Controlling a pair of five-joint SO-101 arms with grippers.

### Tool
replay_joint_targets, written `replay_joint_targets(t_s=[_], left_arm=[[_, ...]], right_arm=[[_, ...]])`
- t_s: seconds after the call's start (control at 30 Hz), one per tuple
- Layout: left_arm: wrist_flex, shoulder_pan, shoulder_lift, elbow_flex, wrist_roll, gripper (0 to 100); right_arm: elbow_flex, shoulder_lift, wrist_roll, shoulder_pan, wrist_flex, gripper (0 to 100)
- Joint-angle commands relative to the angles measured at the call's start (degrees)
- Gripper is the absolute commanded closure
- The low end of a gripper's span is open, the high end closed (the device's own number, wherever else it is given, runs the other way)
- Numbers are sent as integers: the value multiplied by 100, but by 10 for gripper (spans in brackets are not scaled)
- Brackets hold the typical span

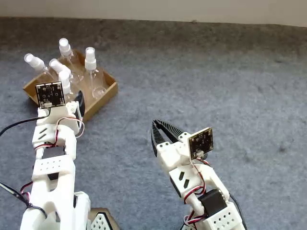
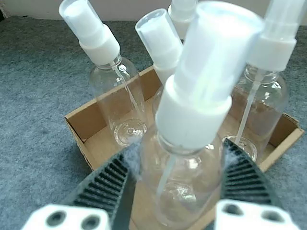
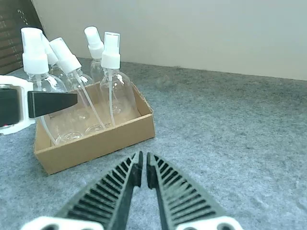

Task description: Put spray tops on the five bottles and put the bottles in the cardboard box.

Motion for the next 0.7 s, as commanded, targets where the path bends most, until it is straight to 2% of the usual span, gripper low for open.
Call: replay_joint_targets(t_s=[0.0, 0.67], left_arm=[[18, 48, 13, -48, 70, 896], [202, -22, 13, 101, 70, 896]], right_arm=[[954, -101, 53, 75, 13, 980], [954, -101, 53, 75, 13, 980]])
